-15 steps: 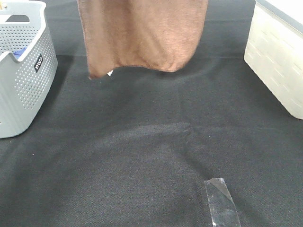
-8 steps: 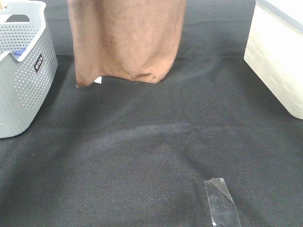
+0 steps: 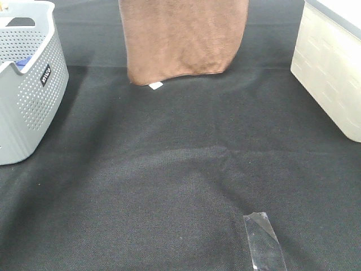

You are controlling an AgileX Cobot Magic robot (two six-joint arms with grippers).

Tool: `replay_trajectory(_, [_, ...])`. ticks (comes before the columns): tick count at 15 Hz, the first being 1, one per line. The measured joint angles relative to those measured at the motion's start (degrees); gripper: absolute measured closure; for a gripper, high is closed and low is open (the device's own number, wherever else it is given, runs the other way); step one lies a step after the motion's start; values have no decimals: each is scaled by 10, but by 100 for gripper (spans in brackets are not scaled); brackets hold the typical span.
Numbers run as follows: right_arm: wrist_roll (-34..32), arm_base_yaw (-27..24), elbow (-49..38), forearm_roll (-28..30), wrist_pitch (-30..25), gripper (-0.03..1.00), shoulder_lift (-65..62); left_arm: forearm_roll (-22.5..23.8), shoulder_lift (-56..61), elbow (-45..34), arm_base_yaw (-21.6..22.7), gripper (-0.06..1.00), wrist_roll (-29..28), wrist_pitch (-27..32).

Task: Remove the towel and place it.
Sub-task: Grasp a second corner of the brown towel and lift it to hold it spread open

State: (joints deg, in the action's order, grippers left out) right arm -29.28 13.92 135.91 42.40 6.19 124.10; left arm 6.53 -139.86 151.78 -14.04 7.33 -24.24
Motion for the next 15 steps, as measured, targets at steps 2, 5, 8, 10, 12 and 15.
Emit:
replay_trajectory(2, [0,0,1,-9,-1,96,0,1,0,2,0,94,-1,19])
replay_trajectory(5, [0,0,1,-25,-29,96,2,12,-1,2,-2,94,-1,80])
replay_trajectory(8, [1,0,-1,-72,-145,96,6,23,-1,5,-24,94,4,266])
replay_trajectory(10, [40,0,-1,-156,-286,96,7,17,0,6,-44,94,26,434])
replay_trajectory(12, [149,-2,-1,-290,-433,96,6,9,14,6,-52,94,29,615])
replay_trajectory(15, [270,-5,-1,-400,-620,96,-8,1,59,6,-55,94,29,804])
